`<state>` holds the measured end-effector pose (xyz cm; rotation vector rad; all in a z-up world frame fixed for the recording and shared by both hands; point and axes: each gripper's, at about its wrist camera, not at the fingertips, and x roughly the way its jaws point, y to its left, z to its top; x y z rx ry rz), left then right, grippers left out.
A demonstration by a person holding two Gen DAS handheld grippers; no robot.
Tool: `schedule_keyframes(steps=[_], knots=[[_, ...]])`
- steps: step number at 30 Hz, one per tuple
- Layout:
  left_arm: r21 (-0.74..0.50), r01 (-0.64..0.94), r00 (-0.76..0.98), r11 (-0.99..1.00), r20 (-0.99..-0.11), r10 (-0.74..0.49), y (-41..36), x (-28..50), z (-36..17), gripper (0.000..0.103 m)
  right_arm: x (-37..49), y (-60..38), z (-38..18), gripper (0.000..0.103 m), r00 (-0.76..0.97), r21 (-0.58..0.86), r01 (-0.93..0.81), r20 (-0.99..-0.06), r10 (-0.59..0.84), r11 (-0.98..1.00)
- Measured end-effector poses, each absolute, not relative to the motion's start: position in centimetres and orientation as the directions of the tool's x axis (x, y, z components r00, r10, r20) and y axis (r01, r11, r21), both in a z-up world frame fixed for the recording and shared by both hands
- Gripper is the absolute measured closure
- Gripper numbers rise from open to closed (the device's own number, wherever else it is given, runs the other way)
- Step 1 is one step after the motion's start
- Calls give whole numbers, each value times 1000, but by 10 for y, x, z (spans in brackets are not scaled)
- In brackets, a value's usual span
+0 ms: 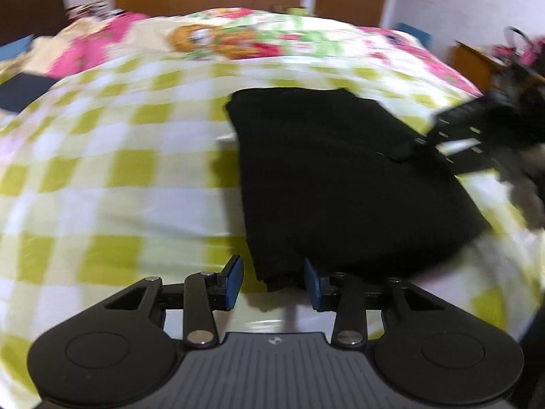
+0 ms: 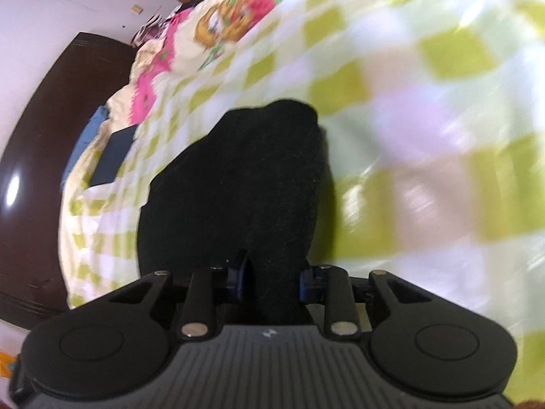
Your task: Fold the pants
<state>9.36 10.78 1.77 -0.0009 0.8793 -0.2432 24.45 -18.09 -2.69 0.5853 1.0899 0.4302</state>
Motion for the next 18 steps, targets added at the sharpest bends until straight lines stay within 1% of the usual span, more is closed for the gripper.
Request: schedule_keyframes(steps=[1,3,4,7,9,11,13,18], knots=[[-81,231,615,970,-760,-210,98,93,19,52,244,-186,-24,70,406,619,-48,-705,581,784],[-35,251,618,967,-764,-188,86,93,22,52,235,-195,-14,68,437,586,-58,-713,548,808],[-13,252,618,968,-768,-172,85,94,23,52,228,-199,-9,64,459,561,-73,-715,527,824],[39,238,631,971,-765,-124,90,93,34,51,206,-209,4,63,540,491,-97,-705,460,866],[54,226,659,973,-743,-112,93,92,45,50,192,-212,15,63,612,461,-118,-664,430,879],[87,225,703,970,-704,-100,87,93,61,49,187,-211,24,63,655,473,-163,-605,454,866],[153,215,757,964,-650,-66,78,98,78,49,192,-205,30,63,656,512,-210,-558,508,833],[182,231,774,956,-629,-67,70,118,93,46,231,-163,27,63,592,543,-351,-503,630,763]])
